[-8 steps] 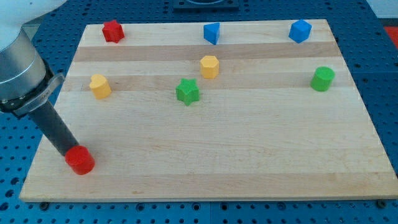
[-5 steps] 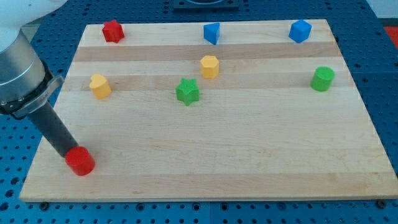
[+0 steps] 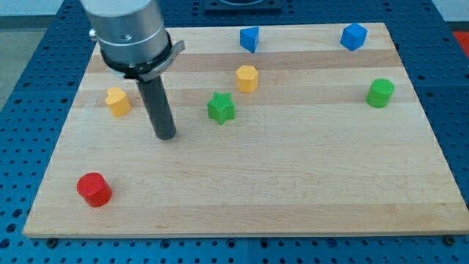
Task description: Slide the yellow hexagon to the center
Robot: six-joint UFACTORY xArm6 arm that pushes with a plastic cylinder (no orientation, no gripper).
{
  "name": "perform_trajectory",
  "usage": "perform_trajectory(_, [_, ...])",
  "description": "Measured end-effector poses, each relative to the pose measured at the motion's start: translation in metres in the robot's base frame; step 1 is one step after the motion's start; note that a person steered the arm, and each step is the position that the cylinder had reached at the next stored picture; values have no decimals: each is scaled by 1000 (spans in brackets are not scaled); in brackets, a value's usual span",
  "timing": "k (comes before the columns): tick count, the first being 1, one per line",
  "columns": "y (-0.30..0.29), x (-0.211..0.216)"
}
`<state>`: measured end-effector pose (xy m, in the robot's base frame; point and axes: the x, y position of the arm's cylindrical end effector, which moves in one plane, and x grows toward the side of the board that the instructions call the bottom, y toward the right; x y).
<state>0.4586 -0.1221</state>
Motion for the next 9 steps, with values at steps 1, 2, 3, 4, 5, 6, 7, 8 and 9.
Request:
perform_trajectory(1, [5, -30])
perform_trajectory(2, [22, -67])
perform_trajectory(3, [45, -110])
perform_trajectory(4, [76, -135])
perform_trajectory(5, [117, -135])
perform_trajectory(6, [147, -120])
perform_trajectory(7, [171, -101])
perform_trajectory(8, [185, -83])
perform_trajectory(9, [182, -71])
